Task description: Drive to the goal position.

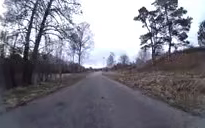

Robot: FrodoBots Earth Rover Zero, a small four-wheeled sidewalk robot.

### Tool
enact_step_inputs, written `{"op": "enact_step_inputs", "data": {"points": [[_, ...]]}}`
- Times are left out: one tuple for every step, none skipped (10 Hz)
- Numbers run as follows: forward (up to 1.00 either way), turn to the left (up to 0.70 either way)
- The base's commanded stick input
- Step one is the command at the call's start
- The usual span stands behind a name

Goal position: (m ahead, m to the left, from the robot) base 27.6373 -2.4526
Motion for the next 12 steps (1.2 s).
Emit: {"op": "enact_step_inputs", "data": {"points": [[0.5, 0.0], [0.5, 0.0], [0.5, 0.0], [0.5, 0.0], [0.5, 0.0], [0.5, 0.0], [0.5, 0.0], [0.5, 0.0], [0.5, 0.0], [0.5, 0.0], [0.5, 0.0], [0.5, 0.0]]}}
